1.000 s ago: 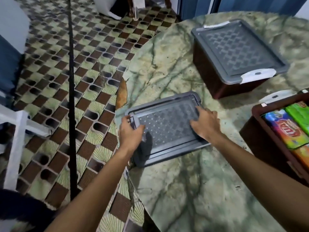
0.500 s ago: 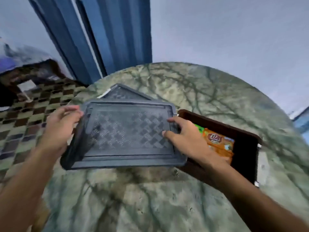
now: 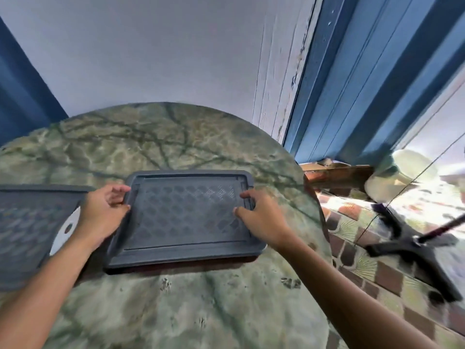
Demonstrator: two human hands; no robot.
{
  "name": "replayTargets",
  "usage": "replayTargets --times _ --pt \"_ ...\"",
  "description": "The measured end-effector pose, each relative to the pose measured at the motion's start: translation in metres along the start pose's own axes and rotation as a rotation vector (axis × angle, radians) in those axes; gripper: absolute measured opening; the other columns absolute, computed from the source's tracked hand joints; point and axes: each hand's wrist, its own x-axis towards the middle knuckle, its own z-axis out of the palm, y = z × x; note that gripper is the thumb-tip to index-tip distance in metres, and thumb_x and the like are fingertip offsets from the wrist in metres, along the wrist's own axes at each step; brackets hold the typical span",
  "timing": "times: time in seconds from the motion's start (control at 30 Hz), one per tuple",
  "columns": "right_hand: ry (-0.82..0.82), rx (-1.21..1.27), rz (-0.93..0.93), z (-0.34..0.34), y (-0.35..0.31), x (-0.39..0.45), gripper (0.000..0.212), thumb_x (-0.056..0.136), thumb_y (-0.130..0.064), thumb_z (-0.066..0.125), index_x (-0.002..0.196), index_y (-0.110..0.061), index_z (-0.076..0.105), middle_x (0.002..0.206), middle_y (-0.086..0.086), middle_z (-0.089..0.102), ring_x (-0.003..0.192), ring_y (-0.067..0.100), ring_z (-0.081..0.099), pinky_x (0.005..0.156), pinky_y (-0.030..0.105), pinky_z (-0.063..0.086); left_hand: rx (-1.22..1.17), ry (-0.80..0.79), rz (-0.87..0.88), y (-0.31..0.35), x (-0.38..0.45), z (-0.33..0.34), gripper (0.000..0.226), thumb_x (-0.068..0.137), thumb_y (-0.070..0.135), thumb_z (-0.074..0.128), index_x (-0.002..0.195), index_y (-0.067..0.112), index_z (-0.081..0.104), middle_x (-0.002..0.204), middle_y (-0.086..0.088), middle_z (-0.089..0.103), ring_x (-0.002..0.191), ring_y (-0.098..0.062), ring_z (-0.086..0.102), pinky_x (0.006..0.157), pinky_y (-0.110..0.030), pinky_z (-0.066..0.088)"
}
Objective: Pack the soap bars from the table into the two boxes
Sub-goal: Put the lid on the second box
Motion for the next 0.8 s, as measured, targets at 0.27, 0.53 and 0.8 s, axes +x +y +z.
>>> replayTargets --times 0.27,0.53,0.8 --pt "0.136 -0.512 -0.068 0.037 0.016 -0.006 0.026 0.093 -0.028 0.04 0.114 -0.018 0.053 0.122 0.001 0.058 0.117 0.028 0.043 0.092 0.046 0.032 0.56 0.016 0.274 -0.005 -0.027 0.0 0.03 0.078 -0.005 0.063 0.105 0.006 0.07 0.092 -0.027 0.065 0.087 -0.043 0.061 0.079 -0.042 0.047" --pt "0.422 0.181 -0.054 0.049 0.05 -0.007 0.047 0.084 -0.005 0.063 0.129 -0.013 0.052 0.12 -0.007 0.051 0.118 0.02 0.047 0.101 0.035 0.035 0.37 -0.004 0.204 -0.041 -0.022 0.004 0.05 0.086 0.001 0.057 0.134 0.013 0.05 0.131 -0.016 0.055 0.122 -0.032 0.044 0.105 -0.043 0.035" --pt "0.158 0.927 0.387 0.046 0.05 0.0 0.021 0.09 -0.003 0.057 0.11 -0.005 0.063 0.096 0.016 0.072 0.08 0.03 0.069 0.067 0.041 0.059 -0.009 -0.016 -0.346 -0.044 -0.012 0.003 0.041 0.087 0.024 0.065 0.122 0.004 0.057 0.121 -0.015 0.062 0.11 -0.029 0.057 0.094 -0.039 0.045"
